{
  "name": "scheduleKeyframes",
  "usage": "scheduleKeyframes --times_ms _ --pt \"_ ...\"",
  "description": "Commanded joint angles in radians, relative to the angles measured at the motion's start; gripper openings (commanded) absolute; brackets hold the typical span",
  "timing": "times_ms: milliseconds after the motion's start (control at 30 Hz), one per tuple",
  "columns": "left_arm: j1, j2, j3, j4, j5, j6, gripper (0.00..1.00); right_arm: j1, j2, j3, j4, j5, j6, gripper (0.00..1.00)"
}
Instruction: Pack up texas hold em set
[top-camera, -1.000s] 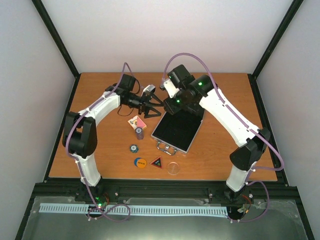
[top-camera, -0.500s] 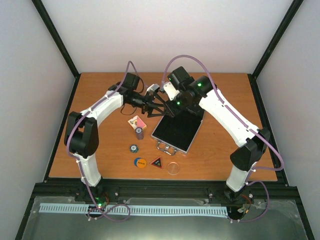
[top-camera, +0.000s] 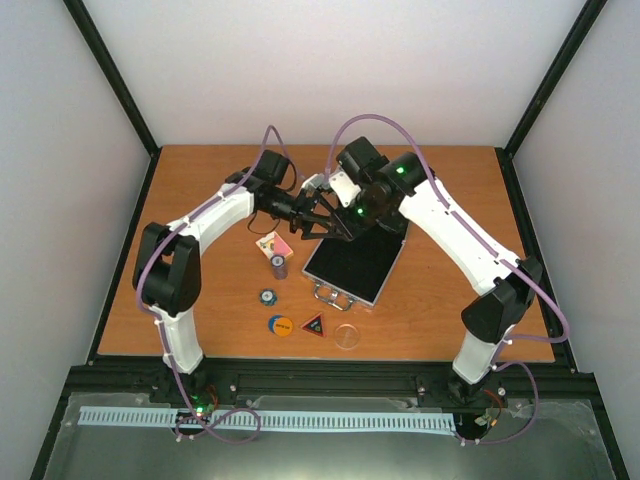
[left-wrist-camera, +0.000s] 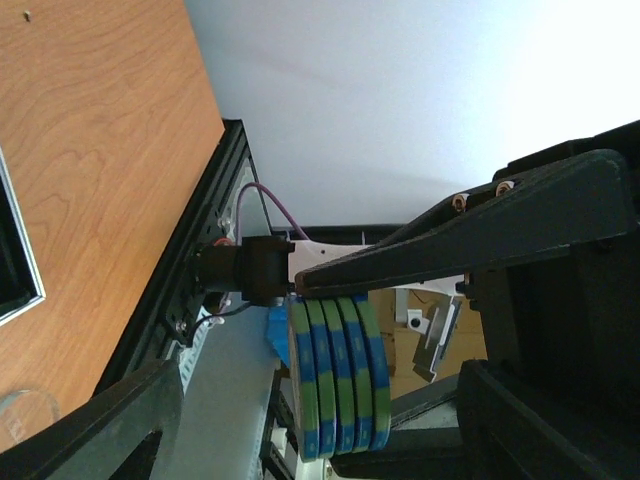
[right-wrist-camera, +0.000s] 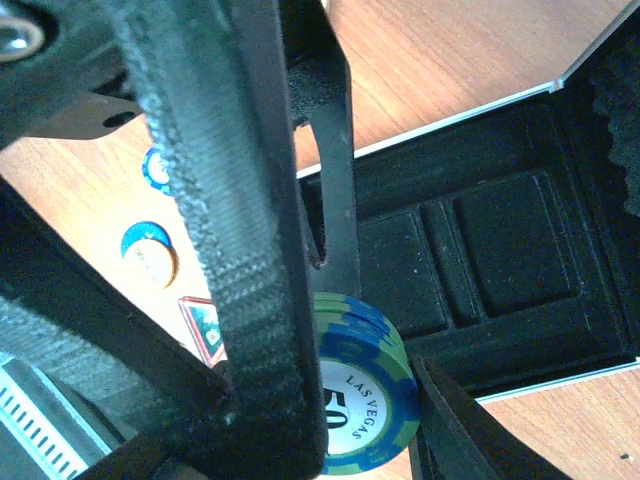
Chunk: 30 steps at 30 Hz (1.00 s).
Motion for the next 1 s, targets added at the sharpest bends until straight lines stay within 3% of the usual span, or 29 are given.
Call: scheduleKeyframes --times_ms 0,133,200,233,267,300,333,433,700,833,967 --pt "-0.066 0.021 0.035 -0.05 0.06 0.066 0.77 -0.001 -0.053 -0.014 0.086 -0.023 0.006 0.03" --pt "-0.094 0.057 0.094 -0.157 0.11 0.176 0.76 0.01 -0.058 -0.024 0.081 -0.058 -0.002 0.03" --pt "-0.11 0.089 0.152 -0.299 0.17 0.319 0.76 0.019 -0.056 -0.022 0.082 -0.064 -0.008 0.03" --pt "-0.115 0.119 0.203 -0.459 0.243 0.501 0.76 0.022 -0.055 -0.023 0.081 -0.067 -0.01 0.03" --pt "-0.115 0.18 0.301 -0.76 0.293 0.771 0.79 0.025 -0.054 -0.022 0.08 -0.066 -0.011 0.03" --pt "-0.117 0.228 0.353 -0.905 0.299 0.875 0.77 0.028 -0.053 -0.024 0.079 -0.065 -0.012 0.03" --pt "-0.117 0.253 0.364 -0.918 0.302 0.87 0.7 0.03 -0.053 -0.025 0.078 -0.062 -0.013 0.03" --pt "-0.106 0.263 0.364 -0.931 0.3 0.9 0.64 0.037 -0.052 -0.022 0.075 -0.05 -0.011 0.03" --pt "-0.096 0.172 0.281 -0.893 0.3 0.922 0.67 0.038 -0.071 -0.033 0.072 -0.005 -0.011 0.03" --pt "-0.097 0.197 0.282 -0.922 0.3 0.95 0.6 0.037 -0.067 -0.032 0.075 0.002 -0.017 0.03" --pt "-0.097 0.164 0.262 -0.907 0.3 0.944 0.59 0.037 -0.067 -0.039 0.078 0.022 -0.02 0.03"
